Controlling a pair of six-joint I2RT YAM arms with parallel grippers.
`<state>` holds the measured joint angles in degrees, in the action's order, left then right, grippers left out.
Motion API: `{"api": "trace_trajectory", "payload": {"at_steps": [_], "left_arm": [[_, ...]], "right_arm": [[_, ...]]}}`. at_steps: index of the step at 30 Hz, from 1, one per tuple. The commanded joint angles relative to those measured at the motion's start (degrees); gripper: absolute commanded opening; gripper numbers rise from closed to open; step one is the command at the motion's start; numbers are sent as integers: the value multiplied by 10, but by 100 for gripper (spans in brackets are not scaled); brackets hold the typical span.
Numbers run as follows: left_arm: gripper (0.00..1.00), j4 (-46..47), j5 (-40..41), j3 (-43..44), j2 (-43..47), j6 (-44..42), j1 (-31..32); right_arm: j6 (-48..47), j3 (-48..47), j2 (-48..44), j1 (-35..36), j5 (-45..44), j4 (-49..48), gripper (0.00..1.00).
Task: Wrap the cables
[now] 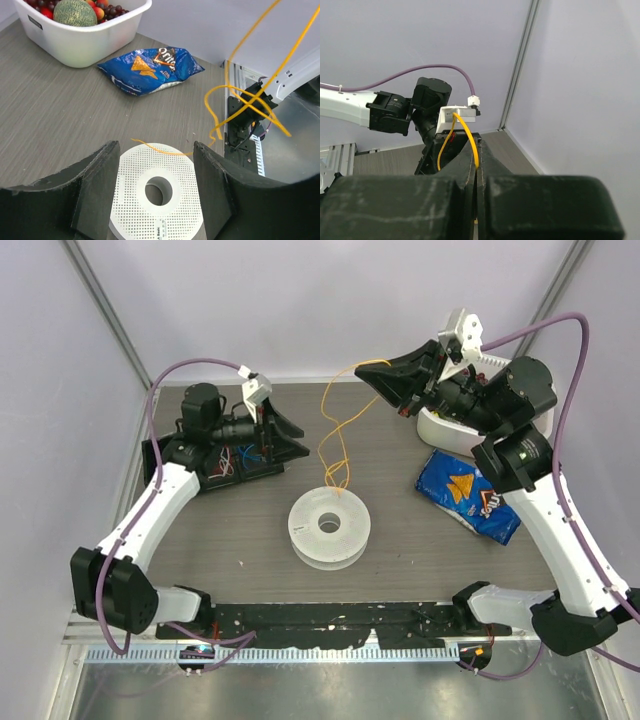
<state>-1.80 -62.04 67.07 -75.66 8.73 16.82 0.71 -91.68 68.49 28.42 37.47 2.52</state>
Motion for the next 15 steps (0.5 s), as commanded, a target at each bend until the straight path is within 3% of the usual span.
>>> {"api": "trace_trajectory", "payload": {"at_steps": [1,8,11,15], "left_arm": [[64,15,-1,-14,5,6,-2],[74,89,16,-79,27,41,-2],[75,132,-2,-69,26,68,-2],[77,135,-15,-32,23,33,-8]], "right_arm": [[27,-16,8,0,-15,-45,1],[54,-22,14,1,-40,-67,1],[57,-22,13,0,-27,-67,1],[51,-21,9,0,22,-63,1]]}}
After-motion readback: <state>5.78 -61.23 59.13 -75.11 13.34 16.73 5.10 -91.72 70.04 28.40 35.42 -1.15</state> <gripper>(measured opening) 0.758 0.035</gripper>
